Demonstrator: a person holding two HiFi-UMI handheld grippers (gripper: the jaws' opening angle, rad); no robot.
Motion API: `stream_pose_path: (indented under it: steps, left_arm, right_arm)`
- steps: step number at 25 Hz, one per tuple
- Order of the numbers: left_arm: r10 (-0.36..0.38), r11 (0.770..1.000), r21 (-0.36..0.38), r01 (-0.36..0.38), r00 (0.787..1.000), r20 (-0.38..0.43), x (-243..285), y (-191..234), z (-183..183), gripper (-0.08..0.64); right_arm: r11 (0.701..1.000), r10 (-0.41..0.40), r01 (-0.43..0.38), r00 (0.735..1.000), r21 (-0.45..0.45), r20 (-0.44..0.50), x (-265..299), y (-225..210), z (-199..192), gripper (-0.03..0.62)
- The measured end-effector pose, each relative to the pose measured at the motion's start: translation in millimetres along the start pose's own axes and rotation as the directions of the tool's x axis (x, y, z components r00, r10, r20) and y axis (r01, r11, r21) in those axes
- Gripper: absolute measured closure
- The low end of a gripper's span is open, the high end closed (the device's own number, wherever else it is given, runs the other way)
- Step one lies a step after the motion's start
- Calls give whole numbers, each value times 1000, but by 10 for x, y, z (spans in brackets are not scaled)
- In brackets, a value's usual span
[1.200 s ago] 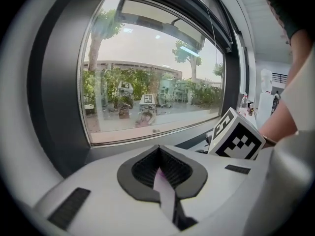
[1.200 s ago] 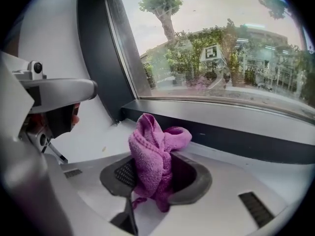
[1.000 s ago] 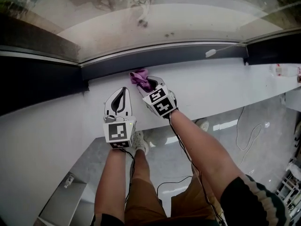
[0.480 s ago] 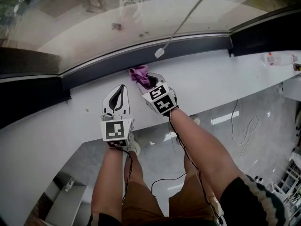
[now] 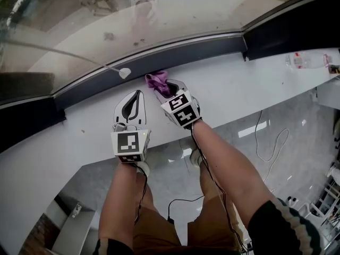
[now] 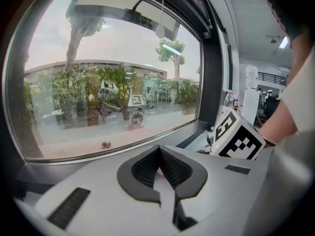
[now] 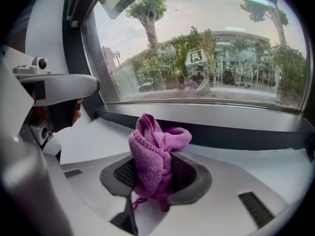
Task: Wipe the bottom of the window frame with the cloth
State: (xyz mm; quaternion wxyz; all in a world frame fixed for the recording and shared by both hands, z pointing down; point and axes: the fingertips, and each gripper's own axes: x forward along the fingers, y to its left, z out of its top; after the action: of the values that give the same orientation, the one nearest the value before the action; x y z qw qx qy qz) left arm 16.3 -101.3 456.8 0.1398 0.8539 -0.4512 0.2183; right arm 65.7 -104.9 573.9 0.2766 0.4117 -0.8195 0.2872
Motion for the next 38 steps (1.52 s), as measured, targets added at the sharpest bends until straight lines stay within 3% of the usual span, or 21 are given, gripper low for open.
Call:
stream_pose_path:
  steps: [10,14,24,38]
  left_arm:
    - [-60,998,29,60,998,18,410,-596,248,555]
    - [-66,998,-4,67,998,16,572,-825,373,555]
    - [-139,987,79,137,990,19,1002,-1427,492,555]
    - [-221,971,94,219,975,19,1405,-2115,602,555]
  right_arm:
    - [997,-55,55,998,51,12,-382,-680,-203,433]
    - [996,-72,71,997,55,12,-523,-922,-281,433]
    - [989,-135,134,991,57,7,-887,-1624,-449,433]
    - [967,-240,240,971,83,-10,-1306,-2389,-622,433]
